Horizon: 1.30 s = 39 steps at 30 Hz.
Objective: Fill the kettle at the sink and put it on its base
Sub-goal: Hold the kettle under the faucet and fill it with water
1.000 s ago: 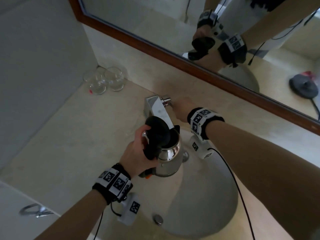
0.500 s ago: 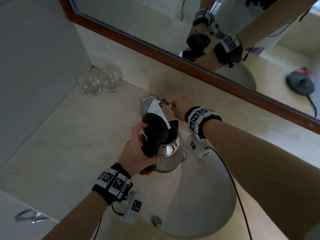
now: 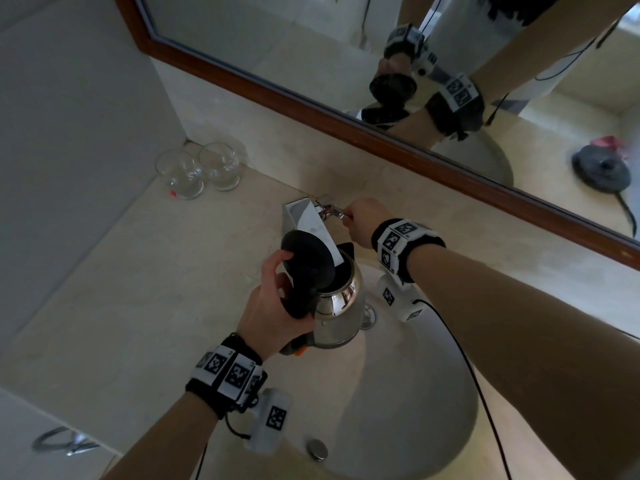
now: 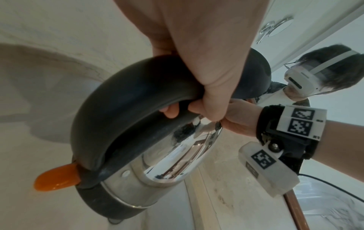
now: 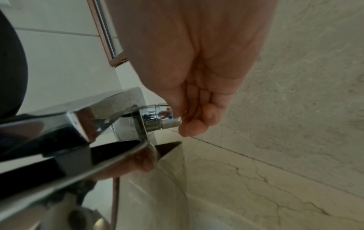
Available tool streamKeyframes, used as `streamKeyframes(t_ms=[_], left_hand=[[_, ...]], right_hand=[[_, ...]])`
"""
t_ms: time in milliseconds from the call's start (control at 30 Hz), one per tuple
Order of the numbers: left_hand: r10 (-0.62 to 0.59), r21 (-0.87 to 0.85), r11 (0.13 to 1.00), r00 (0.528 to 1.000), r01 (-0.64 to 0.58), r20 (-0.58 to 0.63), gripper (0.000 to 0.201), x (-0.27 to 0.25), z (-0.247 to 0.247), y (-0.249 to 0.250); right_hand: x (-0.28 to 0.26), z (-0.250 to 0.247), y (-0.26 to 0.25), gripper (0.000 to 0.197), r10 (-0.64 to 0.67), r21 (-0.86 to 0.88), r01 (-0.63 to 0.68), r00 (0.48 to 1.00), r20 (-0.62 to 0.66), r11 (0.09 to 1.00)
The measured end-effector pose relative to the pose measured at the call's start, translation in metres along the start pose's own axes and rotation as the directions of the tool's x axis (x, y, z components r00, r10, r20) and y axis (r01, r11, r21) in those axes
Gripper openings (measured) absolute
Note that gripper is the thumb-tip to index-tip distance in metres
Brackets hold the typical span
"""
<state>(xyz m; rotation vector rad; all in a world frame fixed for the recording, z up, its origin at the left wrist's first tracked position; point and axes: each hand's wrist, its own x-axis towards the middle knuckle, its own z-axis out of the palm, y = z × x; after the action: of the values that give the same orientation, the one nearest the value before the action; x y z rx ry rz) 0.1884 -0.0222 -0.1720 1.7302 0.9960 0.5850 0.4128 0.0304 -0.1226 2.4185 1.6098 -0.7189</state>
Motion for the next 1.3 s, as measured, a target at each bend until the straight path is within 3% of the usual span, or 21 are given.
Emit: streamKeyframes(t_ms=[100, 433, 767, 1033, 1200, 1300], left_hand=[[-0.011, -0.015, 1.0, 1.0, 0.011, -0.009, 0.094, -0.0003, -0.0016, 0.0006], [-0.005, 0.011, 1.0, 1.0, 0.005, -0.023, 0.106, -0.0016, 0.0004, -0.0009], [-0.046, -0.025, 0.999, 0.999, 0.046, 0.003, 0.092, -0.0032, -0.0022, 0.0053], [-0.004, 0.028, 1.0, 0.999, 0.005, -0.035, 0.104, 0.002, -0.0006, 0.0022], [-0.054, -0.008, 0.999, 0.998, 0.053, -0.024, 0.092, 0.0006, -0.0003, 0.0054], [-0.068, -0.014, 0.998, 0.997, 0.068, -0.033, 0.094, 0.0003, 0.0009, 0.0051]], right_hand=[[0.0, 0.0016, -0.0005, 0.026, 0.002, -0.007, -0.002, 1.0, -0.008, 1.0], [0.0006, 0.0013, -0.0006, 0.027, -0.003, -0.026, 0.003, 1.0, 0.005, 1.0], [0.0015, 0.0013, -0.0002, 0.029, -0.017, -0.08, 0.017, 1.0, 0.004, 0.997], [0.0038, 0.004, 0.0021, 0.027, -0.017, -0.032, 0.017, 1.0, -0.006, 0.999], [0.0048, 0.0054, 0.0033, 0.027, -0.017, -0.006, 0.017, 1.0, -0.012, 1.0], [0.0058, 0.0068, 0.0042, 0.027, -0.02, 0.001, 0.02, 1.0, -0.017, 1.0]])
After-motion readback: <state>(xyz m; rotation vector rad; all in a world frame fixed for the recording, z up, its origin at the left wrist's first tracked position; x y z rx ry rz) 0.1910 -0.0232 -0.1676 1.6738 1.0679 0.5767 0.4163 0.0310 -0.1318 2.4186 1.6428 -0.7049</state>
